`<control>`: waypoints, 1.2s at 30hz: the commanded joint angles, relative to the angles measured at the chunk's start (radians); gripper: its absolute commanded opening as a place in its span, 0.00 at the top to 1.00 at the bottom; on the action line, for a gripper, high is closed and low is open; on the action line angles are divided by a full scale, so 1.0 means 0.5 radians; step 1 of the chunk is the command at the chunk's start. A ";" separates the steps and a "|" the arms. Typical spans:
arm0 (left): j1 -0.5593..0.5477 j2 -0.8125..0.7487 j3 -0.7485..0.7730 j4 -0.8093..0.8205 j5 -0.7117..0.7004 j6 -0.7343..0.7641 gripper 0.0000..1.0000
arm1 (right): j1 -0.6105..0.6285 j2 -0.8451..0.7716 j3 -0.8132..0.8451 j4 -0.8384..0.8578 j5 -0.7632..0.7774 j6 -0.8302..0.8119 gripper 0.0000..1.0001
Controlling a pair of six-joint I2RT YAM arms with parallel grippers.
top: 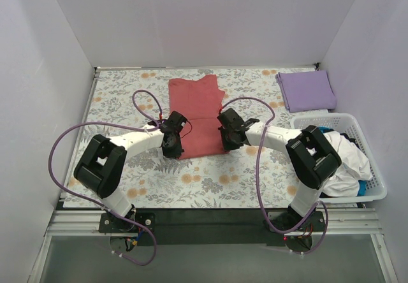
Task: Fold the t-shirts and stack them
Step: Fold the tshirt
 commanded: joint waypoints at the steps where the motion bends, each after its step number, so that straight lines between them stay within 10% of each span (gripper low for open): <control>1: -0.023 -0.029 -0.120 -0.280 0.135 0.037 1.00 | 0.058 0.202 -0.306 -0.419 -0.232 -0.022 0.99; 17: -0.416 -1.090 -0.295 -1.071 0.924 -0.438 1.00 | 0.254 -0.841 -0.451 -1.403 -0.687 -0.108 0.99; 36: 0.025 -0.925 0.135 -0.685 0.307 -0.371 1.00 | 0.000 -0.412 0.632 -1.557 -0.478 -0.399 0.99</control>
